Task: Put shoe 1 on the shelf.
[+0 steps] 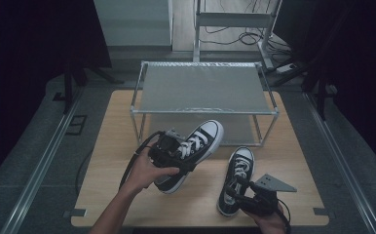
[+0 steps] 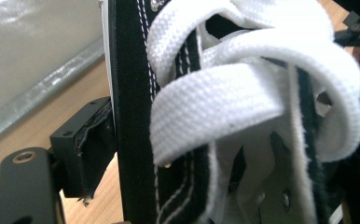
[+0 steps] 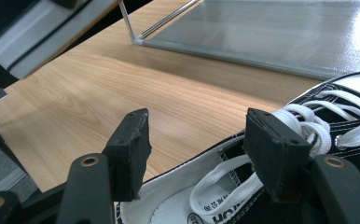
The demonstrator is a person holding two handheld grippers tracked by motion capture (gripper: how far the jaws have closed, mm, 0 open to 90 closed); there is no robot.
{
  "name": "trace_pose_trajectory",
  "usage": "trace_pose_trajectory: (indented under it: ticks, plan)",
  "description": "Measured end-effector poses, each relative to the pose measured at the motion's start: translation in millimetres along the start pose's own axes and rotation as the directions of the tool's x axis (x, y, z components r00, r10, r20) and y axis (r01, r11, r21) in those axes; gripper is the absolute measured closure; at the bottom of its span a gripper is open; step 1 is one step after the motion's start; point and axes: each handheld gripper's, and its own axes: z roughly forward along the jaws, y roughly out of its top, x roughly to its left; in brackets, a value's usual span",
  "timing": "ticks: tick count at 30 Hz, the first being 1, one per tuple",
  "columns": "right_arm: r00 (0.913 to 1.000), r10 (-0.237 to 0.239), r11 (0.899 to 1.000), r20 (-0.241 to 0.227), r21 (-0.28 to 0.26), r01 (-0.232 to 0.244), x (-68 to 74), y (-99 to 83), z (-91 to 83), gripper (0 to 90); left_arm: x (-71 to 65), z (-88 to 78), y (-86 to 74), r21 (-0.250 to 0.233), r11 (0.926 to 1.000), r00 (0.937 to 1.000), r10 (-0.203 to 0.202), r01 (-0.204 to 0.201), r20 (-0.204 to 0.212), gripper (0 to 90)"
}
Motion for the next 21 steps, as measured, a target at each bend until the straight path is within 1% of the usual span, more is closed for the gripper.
trace_pose_trajectory:
  ticks: [3,5,7,12,16,17,18,21]
  plan:
    - [1.0000,0.000,1.000,-0.001,0.000,0.000,0.1,-0.3,0.8,40.7,-0.8,-3.7,5.9,-0.006,1.0000,1.0000,0.005,-0.005,0.008,17.5]
    - [1.0000,0.002,1.000,0.003,-0.001,-0.002,0.0,-0.5,0.9,40.6,-0.6,-5.4,10.0,-0.006,1.0000,0.9998,0.005,-0.005,0.020,17.5]
    - [1.0000,0.005,1.000,0.002,0.001,-0.005,0.0,-0.7,1.4,40.4,-1.3,-6.6,13.4,-0.013,0.9999,0.9998,0.002,-0.001,0.020,17.5]
    - [1.0000,0.001,1.000,0.001,0.005,-0.001,1.0,-1.7,3.4,40.3,-1.9,-12.6,23.4,-0.022,0.9996,0.9995,0.016,-0.016,0.026,17.5]
    - [1.0000,-0.002,1.000,-0.001,0.002,0.002,2.5,-1.7,3.5,39.9,-2.2,-16.3,31.7,-0.035,0.9994,0.9996,0.004,-0.003,0.028,17.4]
    - [1.0000,0.000,1.000,-0.002,0.000,0.000,2.6,-1.5,3.4,39.9,-1.4,-17.3,34.2,-0.034,0.9994,0.9996,0.012,-0.011,0.027,17.5]
    - [1.0000,0.001,1.000,-0.003,0.000,-0.001,2.5,-1.4,3.4,39.8,-1.3,-17.8,36.6,-0.040,0.9992,0.9996,0.008,-0.007,0.028,17.5]
    - [1.0000,0.002,1.000,-0.002,0.004,-0.002,1.9,-1.5,3.3,39.8,-0.5,-19.8,43.9,-0.051,0.9987,0.9993,-0.002,0.004,0.039,17.5]
